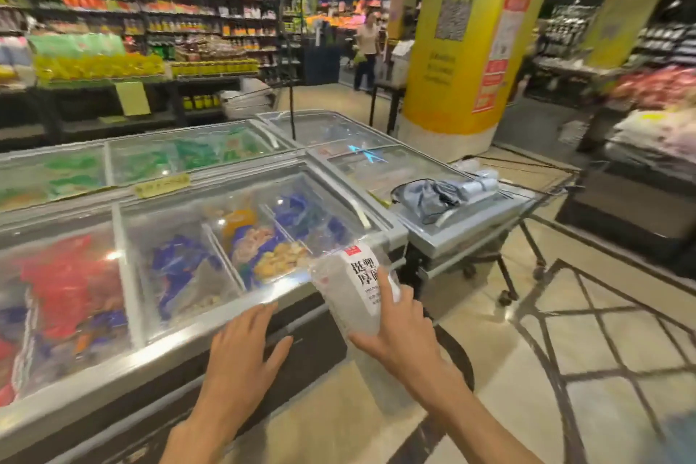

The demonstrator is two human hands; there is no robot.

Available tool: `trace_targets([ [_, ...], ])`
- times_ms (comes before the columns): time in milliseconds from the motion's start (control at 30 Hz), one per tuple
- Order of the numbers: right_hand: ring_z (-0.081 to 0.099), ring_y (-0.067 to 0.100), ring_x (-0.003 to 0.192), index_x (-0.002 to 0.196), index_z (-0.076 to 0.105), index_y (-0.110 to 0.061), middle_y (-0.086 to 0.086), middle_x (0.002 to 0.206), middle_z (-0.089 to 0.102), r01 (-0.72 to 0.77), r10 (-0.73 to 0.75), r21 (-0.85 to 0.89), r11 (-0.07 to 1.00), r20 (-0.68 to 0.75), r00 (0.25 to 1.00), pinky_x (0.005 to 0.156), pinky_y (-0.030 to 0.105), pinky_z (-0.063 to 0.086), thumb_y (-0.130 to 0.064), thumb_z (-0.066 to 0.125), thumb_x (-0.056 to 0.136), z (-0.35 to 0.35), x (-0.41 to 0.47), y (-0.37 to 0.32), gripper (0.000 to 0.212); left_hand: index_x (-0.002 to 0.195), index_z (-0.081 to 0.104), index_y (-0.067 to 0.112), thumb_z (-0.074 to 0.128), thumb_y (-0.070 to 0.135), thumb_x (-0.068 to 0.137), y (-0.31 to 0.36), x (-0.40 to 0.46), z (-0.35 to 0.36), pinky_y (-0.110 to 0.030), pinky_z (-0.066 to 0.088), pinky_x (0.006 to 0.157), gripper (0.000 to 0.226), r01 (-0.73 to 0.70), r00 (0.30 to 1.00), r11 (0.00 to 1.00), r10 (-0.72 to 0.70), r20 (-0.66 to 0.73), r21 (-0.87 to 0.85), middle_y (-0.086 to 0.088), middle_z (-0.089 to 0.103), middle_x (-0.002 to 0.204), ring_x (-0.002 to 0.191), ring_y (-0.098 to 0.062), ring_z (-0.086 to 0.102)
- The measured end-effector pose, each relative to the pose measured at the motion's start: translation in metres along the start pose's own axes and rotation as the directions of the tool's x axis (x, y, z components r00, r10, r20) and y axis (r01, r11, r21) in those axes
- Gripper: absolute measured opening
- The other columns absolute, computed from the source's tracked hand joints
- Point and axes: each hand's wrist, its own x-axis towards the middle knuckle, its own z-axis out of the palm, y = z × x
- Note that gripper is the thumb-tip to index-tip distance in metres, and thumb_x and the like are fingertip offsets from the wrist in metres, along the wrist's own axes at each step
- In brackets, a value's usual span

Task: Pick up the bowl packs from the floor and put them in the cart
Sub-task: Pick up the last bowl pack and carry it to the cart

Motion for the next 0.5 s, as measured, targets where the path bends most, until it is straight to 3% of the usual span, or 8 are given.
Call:
trace_targets([
  [133, 0.049, 0.036, 0.118, 0.160, -0.010, -0.034, 0.012, 0.135, 0.037, -0.188, 0.188, 0.000, 0.982, -0.038, 0.982, 0.096, 0.048, 0.049, -0.076, 0.060, 0.074, -0.045, 0.003, 0.112, 0.119, 0.145, 0.048, 0.030, 0.050, 0.062, 0.095, 0.106, 0.043, 0.058, -0.044, 0.046, 0.105, 0.060, -0.156, 0.985, 0.987, 0.159, 0.073, -0.046, 0.006, 0.056, 0.142, 0.129, -0.020, 0.054],
  [267, 0.042, 0.038, 0.130, 0.160, -0.009, -0.033, 0.015, 0.143, 0.033, -0.354, 0.358, 0.054, 0.934, -0.094, 0.929, 0.105, 0.048, 0.045, -0.074, 0.065, 0.075, -0.085, 0.009, 0.211, 0.119, 0.148, 0.046, 0.031, 0.052, 0.060, 0.096, 0.200, 0.095, 0.118, -0.044, 0.043, 0.110, 0.060, -0.310, 0.935, 0.945, 0.323, 0.147, -0.100, 0.006, 0.054, 0.145, 0.133, -0.019, 0.050],
  [500, 0.047, 0.036, 0.122, 0.160, -0.010, -0.035, 0.012, 0.137, 0.037, -0.584, 0.585, 0.068, 0.809, -0.189, 0.789, 0.098, 0.049, 0.047, -0.075, 0.063, 0.074, -0.145, 0.041, 0.386, 0.120, 0.150, 0.043, 0.031, 0.051, 0.060, 0.096, 0.366, 0.197, 0.239, -0.044, 0.044, 0.108, 0.062, -0.506, 0.814, 0.843, 0.537, 0.223, -0.184, 0.007, 0.052, 0.147, 0.134, -0.019, 0.050],
])
